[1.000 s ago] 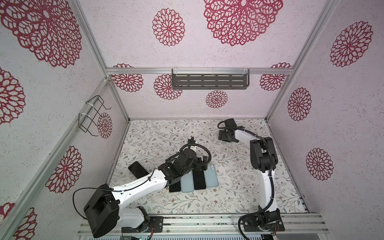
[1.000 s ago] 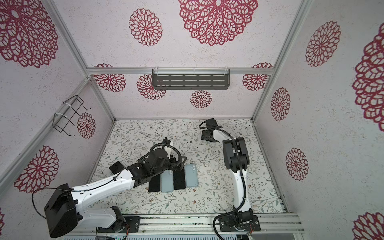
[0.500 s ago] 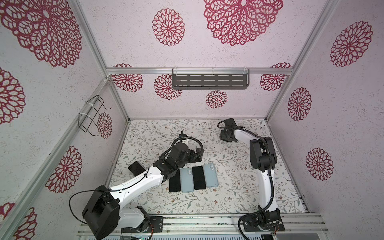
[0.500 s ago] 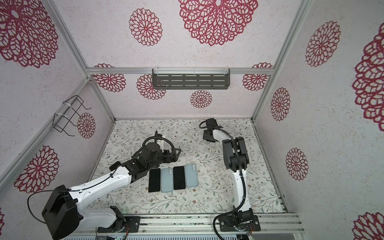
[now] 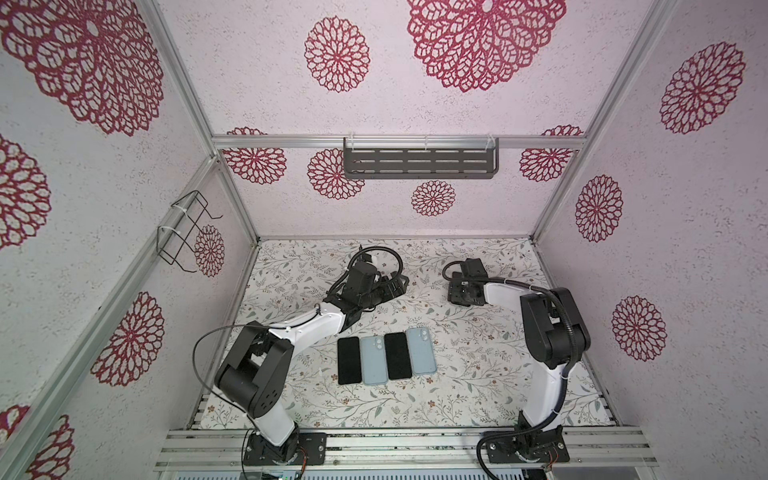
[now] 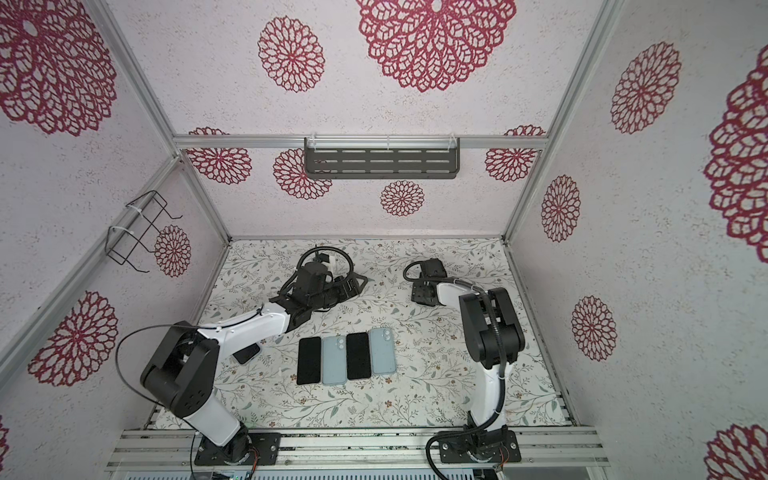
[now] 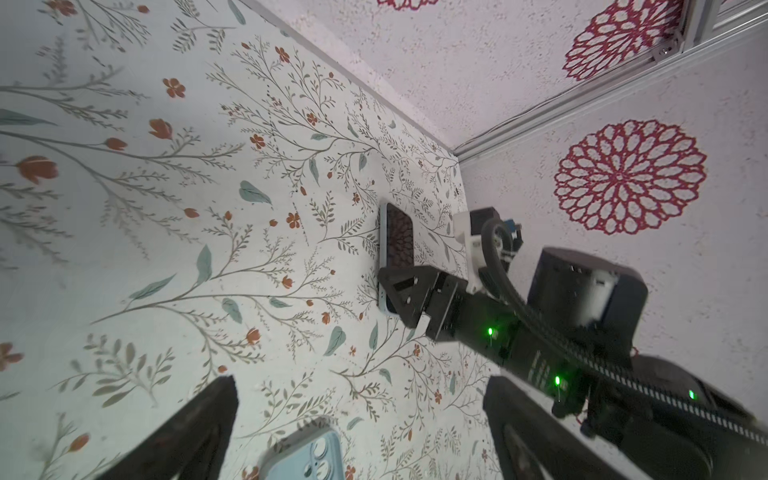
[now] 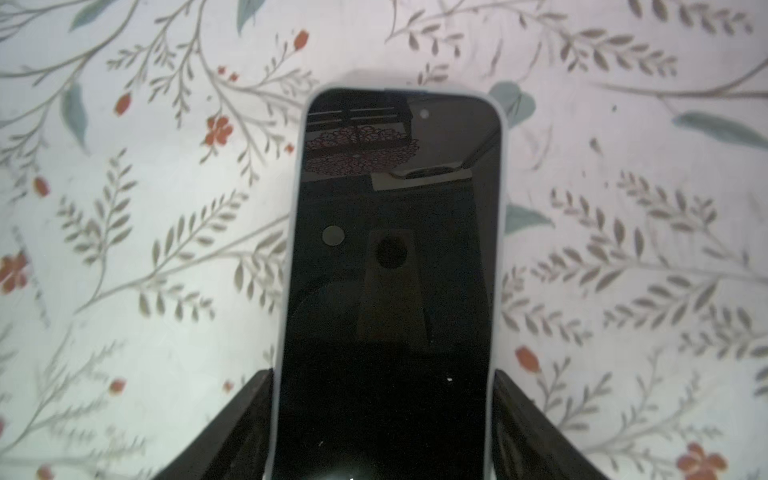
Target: Take the phone out of the phone case
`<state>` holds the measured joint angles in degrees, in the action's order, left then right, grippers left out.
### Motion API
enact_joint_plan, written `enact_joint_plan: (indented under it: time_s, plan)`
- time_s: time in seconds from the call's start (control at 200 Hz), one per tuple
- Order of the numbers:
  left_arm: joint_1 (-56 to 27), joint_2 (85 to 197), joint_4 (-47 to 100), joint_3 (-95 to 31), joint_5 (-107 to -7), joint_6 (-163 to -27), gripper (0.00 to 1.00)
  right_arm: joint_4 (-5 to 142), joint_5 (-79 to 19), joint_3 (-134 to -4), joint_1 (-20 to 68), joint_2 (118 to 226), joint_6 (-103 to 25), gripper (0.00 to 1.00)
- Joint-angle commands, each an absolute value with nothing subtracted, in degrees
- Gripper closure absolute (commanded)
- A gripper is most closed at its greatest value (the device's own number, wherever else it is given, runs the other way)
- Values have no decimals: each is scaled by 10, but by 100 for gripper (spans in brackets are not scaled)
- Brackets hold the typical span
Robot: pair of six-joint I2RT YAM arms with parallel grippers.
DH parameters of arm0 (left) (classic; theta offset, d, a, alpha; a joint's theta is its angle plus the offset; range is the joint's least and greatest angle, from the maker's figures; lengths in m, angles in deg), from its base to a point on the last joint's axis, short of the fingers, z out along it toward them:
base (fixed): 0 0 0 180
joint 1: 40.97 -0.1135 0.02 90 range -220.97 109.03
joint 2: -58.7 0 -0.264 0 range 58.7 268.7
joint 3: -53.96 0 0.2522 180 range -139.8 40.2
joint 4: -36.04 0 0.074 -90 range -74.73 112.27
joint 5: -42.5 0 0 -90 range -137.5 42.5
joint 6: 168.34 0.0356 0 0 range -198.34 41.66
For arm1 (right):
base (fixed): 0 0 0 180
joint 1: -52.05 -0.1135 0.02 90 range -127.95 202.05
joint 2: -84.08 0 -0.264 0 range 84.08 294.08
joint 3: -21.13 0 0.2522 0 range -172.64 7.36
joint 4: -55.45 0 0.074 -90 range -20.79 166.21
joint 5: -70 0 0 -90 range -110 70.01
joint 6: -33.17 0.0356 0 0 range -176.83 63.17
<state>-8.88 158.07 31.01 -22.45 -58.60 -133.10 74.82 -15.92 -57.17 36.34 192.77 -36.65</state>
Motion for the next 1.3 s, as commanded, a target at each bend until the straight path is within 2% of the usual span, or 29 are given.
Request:
enact_joint_plan:
  time_s: [0.0, 0.285, 0.52, 0.671, 0.761, 0.841, 1.006, 1.296]
  plan:
    - [-88, 1627, 345, -261, -640, -1373, 2, 649, -242, -494, 357, 1847, -347, 59]
    - [-64, 1726, 328, -322, -657, -1404, 1, 529, -333, -350, 320, 1748, -352, 65]
    - [-45, 1764, 319, -340, -661, -1420, 0, 473, -391, -304, 306, 1704, -346, 67]
    - [-37, 1777, 343, -336, -670, -1439, 7, 466, -411, -296, 297, 1684, -342, 68]
    - [-32, 1778, 358, -332, -670, -1446, 14, 466, -425, -296, 292, 1676, -337, 70]
    - [-28, 1779, 372, -329, -674, -1452, 25, 461, -439, -293, 287, 1672, -331, 70]
    - [-26, 1769, 394, -308, -670, -1460, 56, 465, -446, -293, 278, 1662, -328, 71]
    - [-22, 1718, 426, -252, -648, -1465, 88, 446, -457, -272, 278, 1633, -304, 71]
